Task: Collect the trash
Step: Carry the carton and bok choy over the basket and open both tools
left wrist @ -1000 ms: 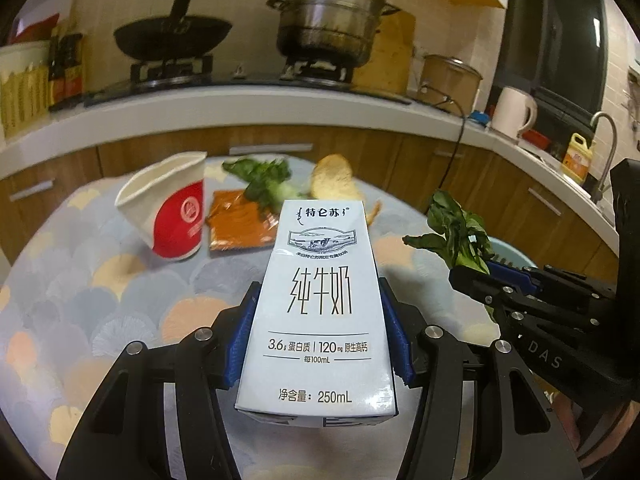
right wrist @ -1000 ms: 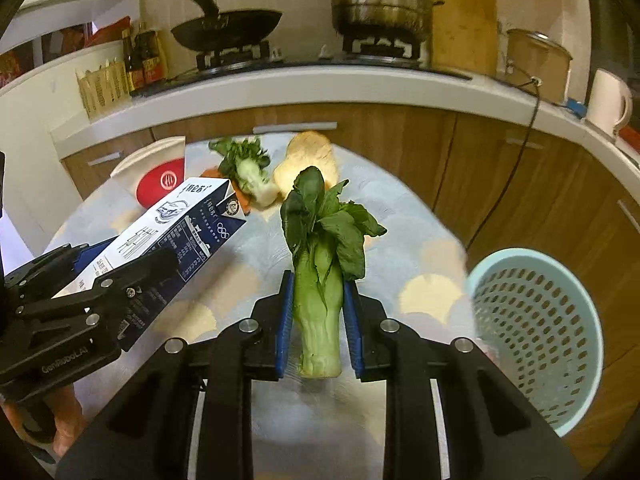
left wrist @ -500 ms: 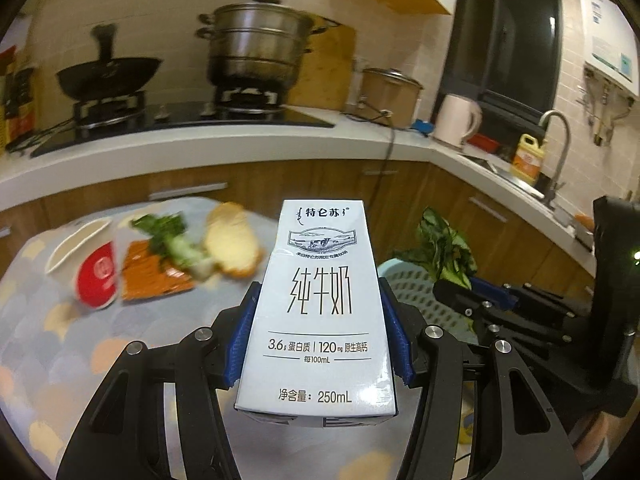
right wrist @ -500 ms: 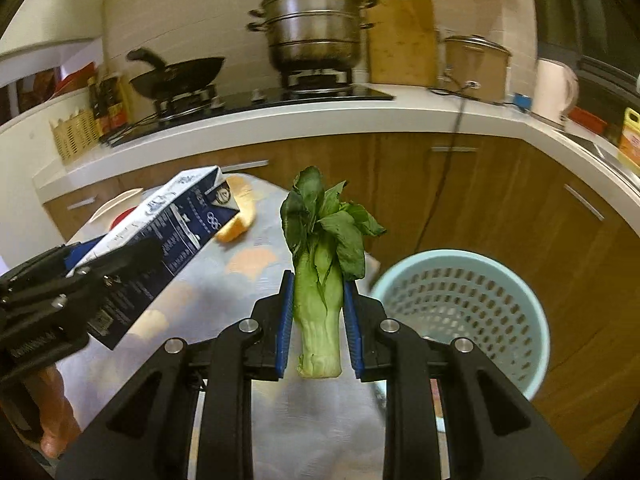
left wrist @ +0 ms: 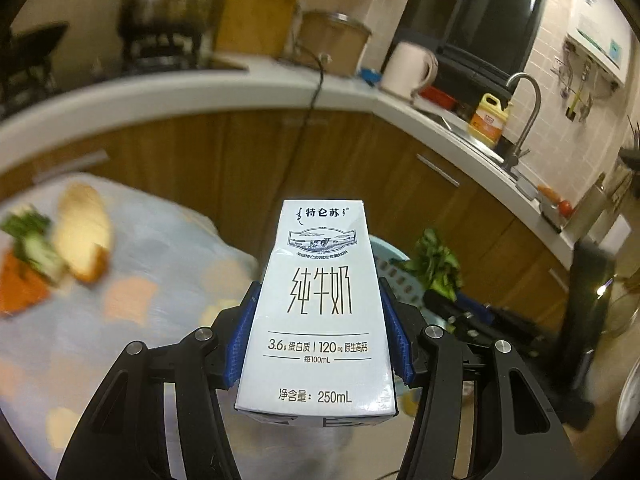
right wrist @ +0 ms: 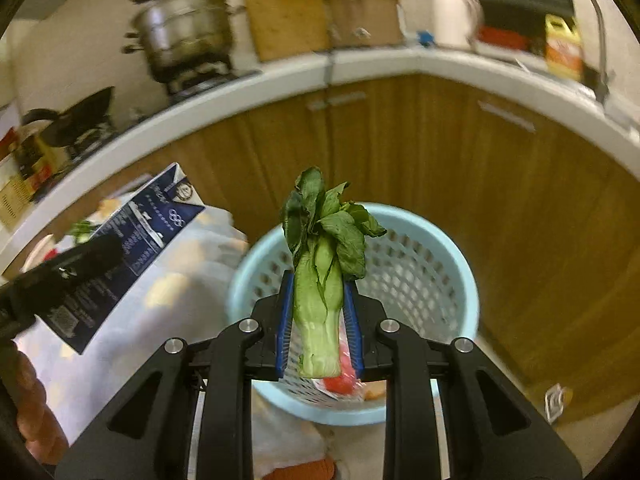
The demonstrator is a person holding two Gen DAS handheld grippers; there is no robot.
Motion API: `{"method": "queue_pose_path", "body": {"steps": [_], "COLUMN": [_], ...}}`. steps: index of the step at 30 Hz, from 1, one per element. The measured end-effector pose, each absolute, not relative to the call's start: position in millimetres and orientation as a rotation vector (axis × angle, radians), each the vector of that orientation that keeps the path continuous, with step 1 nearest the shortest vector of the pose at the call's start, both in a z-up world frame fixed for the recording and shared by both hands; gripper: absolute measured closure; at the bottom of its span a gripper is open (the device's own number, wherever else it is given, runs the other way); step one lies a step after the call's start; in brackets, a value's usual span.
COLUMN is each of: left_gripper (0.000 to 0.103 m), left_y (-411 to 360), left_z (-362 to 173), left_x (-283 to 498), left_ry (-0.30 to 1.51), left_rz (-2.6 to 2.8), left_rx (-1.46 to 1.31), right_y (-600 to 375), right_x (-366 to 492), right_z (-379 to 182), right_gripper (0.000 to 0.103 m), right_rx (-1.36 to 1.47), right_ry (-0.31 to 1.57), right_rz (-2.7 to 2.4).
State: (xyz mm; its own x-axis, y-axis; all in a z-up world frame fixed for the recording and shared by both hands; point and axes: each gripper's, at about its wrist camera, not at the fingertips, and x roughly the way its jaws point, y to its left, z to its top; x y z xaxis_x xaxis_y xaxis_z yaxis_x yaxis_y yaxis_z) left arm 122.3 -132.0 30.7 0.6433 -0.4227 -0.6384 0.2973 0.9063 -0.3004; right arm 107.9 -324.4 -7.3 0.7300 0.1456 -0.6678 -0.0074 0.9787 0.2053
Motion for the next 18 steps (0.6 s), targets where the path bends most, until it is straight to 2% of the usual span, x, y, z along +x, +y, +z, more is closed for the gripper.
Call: {"method": "queue_pose_path", "body": {"steps": [12, 14, 17, 18], "left_gripper": [0.05, 0.043, 0.042, 0.042], "left_y": [-172, -176, -176, -174], "left_z": [-9, -10, -17, -18], "left_x": [156, 157, 162, 162], "left_ry": [0.888, 0.893, 0.915, 0.921], "left_rz": [-0.411, -0.412, -0.404, -0.402], "left_rx": [-0.123, -0.115, -0.112, -0.117], "right_y": [-340, -341, -345, -347], "right_x": [138, 143, 146, 146], "right_z": [-53, -58, -66, -67], "right_gripper": [0.081, 0.08, 0.071, 0.064], "right_rx": [0.226, 0.24, 0.263, 0.276], "right_ry": [0.898, 0.917, 0.944, 0.946], "right_rz": [0.049, 0.051, 0.059, 0.066]}}
